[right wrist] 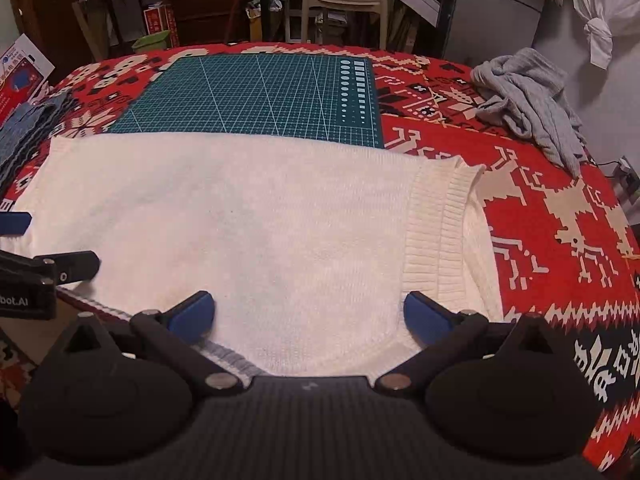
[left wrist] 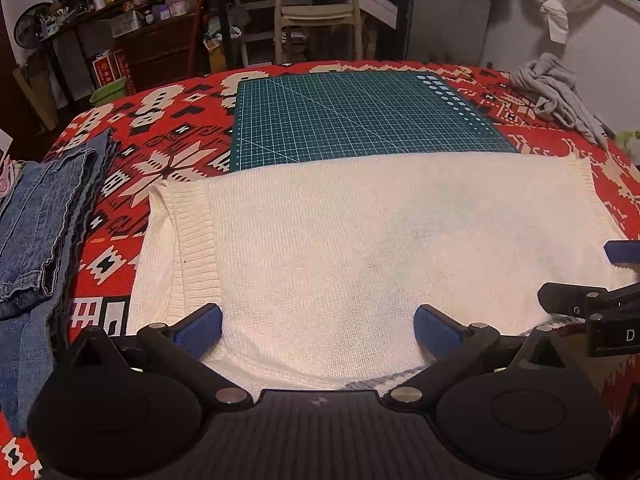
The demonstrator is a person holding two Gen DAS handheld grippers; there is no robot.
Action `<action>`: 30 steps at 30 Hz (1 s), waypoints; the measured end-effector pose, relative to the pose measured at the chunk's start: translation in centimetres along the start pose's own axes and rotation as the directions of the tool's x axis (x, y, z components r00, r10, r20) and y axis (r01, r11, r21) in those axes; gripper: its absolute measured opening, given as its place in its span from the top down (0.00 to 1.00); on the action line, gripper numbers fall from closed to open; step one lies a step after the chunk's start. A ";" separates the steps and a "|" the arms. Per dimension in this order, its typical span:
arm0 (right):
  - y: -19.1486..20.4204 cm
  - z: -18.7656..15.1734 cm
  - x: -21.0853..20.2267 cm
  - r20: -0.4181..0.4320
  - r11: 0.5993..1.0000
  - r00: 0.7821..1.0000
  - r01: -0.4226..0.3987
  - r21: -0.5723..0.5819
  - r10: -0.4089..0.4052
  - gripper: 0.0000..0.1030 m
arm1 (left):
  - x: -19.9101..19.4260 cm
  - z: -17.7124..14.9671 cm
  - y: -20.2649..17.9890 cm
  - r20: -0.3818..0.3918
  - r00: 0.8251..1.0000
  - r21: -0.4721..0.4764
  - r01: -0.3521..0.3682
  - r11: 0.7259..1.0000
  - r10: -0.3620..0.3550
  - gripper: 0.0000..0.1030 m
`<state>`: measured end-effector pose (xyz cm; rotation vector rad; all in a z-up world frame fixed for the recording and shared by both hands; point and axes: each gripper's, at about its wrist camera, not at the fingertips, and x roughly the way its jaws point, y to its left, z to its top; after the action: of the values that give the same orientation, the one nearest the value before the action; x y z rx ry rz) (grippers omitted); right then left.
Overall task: Fold clothes
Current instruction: 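Move both open tools over the folded sweater toward the striped trim, then close both tools on the grey-maroon striped trim edge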
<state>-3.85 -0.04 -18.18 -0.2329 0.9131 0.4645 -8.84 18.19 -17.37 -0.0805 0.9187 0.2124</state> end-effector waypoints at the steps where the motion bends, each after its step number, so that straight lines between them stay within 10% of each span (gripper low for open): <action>1: 0.0 0.1 0.1 -0.001 1.000 1.000 -0.001 0.003 0.001 0.01 | 0.0 0.1 0.0 -0.003 1.000 -0.002 -0.001 1.000 0.001 0.00; 15: 0.2 0.6 0.4 -0.022 1.000 1.000 0.009 -0.004 -0.009 0.01 | 0.0 0.3 0.1 0.021 0.999 -0.037 -0.025 0.999 0.026 0.01; 25: -0.2 0.8 -3.5 0.083 1.000 0.997 0.004 -0.011 -0.003 0.01 | -3.8 0.9 1.3 0.061 0.995 -0.111 0.087 0.990 -0.080 0.29; 30: -0.2 0.5 -5.5 0.110 1.000 0.994 -0.014 0.013 0.012 0.29 | -5.1 -0.2 0.3 0.060 0.990 -0.029 0.133 0.991 -0.131 0.55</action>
<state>-6.25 -1.63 -13.51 -0.1874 0.8107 0.4786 -12.04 17.68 -13.38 -0.1647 0.8488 0.1062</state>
